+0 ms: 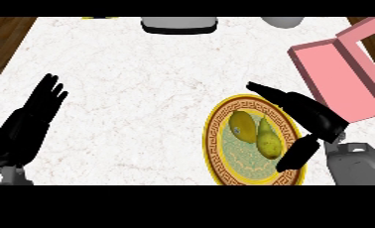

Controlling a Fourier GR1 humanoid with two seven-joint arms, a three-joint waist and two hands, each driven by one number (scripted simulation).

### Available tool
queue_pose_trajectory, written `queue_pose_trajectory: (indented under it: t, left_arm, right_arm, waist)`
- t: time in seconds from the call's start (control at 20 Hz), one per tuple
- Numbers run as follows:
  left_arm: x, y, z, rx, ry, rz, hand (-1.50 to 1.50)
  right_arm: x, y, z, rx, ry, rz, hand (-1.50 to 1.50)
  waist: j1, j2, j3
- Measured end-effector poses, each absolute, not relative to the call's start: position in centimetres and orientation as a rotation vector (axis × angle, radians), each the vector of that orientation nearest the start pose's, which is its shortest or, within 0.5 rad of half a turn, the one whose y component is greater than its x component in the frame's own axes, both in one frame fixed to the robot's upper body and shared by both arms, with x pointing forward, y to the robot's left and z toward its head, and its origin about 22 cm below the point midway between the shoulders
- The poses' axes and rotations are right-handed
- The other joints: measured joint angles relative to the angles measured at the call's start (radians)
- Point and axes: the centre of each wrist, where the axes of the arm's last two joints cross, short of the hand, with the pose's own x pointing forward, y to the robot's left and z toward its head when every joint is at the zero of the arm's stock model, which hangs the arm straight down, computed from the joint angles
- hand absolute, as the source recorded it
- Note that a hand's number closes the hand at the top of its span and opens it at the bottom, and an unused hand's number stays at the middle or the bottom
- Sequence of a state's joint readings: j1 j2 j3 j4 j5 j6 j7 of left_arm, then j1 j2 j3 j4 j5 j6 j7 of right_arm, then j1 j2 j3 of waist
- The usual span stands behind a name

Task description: Pick the lemon from the plate and place it in the cardboard box

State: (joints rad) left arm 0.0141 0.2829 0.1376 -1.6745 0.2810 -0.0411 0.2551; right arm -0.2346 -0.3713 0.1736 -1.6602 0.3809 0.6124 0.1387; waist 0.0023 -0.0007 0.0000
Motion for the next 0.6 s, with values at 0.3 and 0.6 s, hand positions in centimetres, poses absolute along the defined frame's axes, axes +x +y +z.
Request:
queue_pose_trajectory:
  t: [0.3,0.6]
  left_arm:
    - [24.0,31.9,5.3,0.059,-1.447,0.054,0.00]
    - [24.1,31.7,5.0,0.055,-1.446,0.050,0.00]
  right_arm:
    - [28.6,-23.2,8.6,-0.158,-1.308,1.251,-1.50]
    - [29.0,-23.1,7.6,-0.183,-1.277,1.275,-1.50]
  waist:
    - [0.000,0.000,0.000]
    - [0.000,0.000,0.000]
